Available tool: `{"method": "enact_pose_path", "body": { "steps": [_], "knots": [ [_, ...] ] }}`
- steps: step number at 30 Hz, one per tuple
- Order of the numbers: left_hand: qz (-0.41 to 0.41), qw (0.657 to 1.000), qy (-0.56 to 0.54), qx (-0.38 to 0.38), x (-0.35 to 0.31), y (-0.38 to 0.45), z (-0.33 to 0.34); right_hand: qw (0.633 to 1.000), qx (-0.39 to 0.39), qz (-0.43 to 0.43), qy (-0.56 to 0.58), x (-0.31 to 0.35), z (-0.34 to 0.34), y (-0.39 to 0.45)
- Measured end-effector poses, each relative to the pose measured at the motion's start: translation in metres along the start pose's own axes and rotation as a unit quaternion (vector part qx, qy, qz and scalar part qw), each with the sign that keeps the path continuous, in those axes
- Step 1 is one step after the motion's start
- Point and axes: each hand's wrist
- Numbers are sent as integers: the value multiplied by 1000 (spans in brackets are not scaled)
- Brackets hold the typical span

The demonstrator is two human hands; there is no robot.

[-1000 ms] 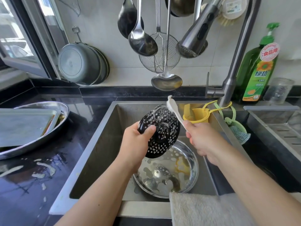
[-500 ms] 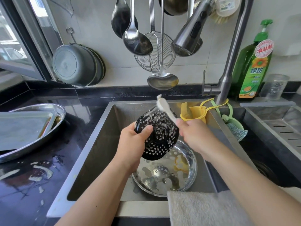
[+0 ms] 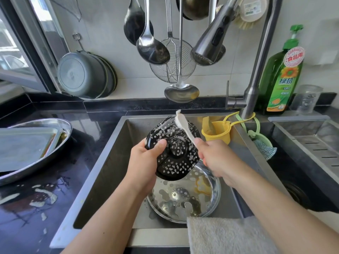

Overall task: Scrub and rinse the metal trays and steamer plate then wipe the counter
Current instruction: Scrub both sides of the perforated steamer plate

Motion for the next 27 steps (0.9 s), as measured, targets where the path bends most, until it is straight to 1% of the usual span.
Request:
{"method": "enact_pose_path", "body": {
  "steps": [3,5,8,12,13,16,17,20,21,24,25,27],
  "knots": [
    [4,998,-57,-20,-4,1,-3,996,20,59,67,-3,-9,3],
    [1,998,-61,-22,-6,1,-3,996,34,53,70,-5,-7,1],
    [-6,999,-45,-13,-5,0,1,998,51,21,36,-1,1,-4],
    [-2,998,-55,-21,-5,2,-1,999,-9,24,32,0,-8,3],
    [-3,998,-59,-20,-5,1,-1,1000,-7,12,25,-1,-7,1],
    [-13,998,-60,-14,-7,-1,1,998,46,-28,-27,1,0,-4],
    [-13,998,-60,-15,-7,-1,1,998,40,-28,-32,3,-1,-3],
    [-11,997,-71,-18,-7,0,-1,1000,-18,-14,-15,4,-10,3],
    [-13,997,-72,-17,-7,-1,-1,999,-17,-23,-21,3,-10,1],
    [-22,997,-76,-13,-9,-2,0,994,27,-64,-84,3,-2,-5],
    [-23,996,-80,-14,-9,-2,0,993,21,-65,-98,4,-3,-4],
    [-24,996,-90,-18,-10,-2,-1,993,-18,-53,-102,3,-12,1]
  ]
}}
Point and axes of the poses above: each hand's wrist, its own y-axis towards the middle knuckle, its own z-axis out of the palm, x = y × z, and after that the axes turned 4 degrees about -y, right-handed
